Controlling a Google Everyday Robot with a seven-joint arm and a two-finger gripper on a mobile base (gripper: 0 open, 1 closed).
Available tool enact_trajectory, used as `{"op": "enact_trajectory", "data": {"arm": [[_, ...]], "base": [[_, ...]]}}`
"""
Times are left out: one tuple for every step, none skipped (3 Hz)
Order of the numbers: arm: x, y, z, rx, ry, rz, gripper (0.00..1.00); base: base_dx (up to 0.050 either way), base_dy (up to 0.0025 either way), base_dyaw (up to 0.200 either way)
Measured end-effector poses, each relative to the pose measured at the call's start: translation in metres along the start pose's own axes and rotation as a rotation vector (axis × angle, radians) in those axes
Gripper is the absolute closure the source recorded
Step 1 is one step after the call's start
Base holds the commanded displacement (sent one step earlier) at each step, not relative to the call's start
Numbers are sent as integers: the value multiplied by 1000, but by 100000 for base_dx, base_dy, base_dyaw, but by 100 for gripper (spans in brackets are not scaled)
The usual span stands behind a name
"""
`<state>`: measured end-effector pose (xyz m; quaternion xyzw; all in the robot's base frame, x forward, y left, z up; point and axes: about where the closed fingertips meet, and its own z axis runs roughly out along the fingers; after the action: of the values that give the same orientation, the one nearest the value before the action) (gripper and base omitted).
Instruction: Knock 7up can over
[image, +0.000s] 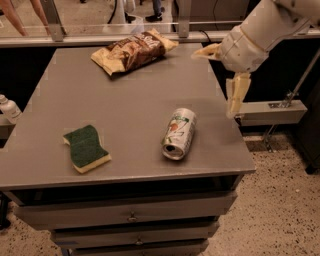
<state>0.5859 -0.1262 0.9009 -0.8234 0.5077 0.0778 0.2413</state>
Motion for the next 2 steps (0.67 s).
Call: {"op": "enact_trajectory", "data": {"arm": [[19,-5,-45,121,-112,186,0],[33,9,-85,228,-257,387,0]], "base": [[0,0,0],[0,0,0]]}}
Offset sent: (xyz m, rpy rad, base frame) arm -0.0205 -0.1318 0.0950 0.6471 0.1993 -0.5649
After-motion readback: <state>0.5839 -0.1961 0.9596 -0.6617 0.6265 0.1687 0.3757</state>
